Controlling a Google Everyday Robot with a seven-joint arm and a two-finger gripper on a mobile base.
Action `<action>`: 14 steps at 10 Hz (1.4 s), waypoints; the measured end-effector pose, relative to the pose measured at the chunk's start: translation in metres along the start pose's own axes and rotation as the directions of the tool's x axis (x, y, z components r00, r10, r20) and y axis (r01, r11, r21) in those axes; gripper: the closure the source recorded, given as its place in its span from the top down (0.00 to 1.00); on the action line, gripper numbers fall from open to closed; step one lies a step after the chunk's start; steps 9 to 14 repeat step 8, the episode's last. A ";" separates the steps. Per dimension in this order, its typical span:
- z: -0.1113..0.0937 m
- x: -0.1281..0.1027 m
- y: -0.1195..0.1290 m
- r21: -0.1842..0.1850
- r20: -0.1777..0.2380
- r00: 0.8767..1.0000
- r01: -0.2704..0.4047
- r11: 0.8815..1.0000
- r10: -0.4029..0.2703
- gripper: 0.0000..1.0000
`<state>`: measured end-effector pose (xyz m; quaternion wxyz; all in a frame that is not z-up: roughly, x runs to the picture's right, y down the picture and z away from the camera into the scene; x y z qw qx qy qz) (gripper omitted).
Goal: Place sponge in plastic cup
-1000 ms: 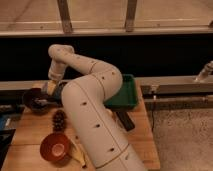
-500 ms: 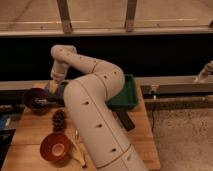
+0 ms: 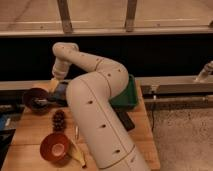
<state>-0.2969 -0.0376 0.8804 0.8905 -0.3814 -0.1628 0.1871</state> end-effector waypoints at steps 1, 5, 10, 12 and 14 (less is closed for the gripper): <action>-0.014 -0.004 -0.006 0.034 0.009 1.000 0.001 0.999 -0.001 0.72; -0.112 -0.016 -0.046 0.249 0.065 0.998 -0.036 0.968 0.020 0.72; -0.120 -0.015 -0.050 0.264 0.073 0.997 -0.045 0.963 0.026 0.72; -0.120 -0.015 -0.050 0.264 0.073 0.997 -0.045 0.963 0.026 0.72; -0.120 -0.015 -0.050 0.264 0.073 0.997 -0.045 0.963 0.026 0.72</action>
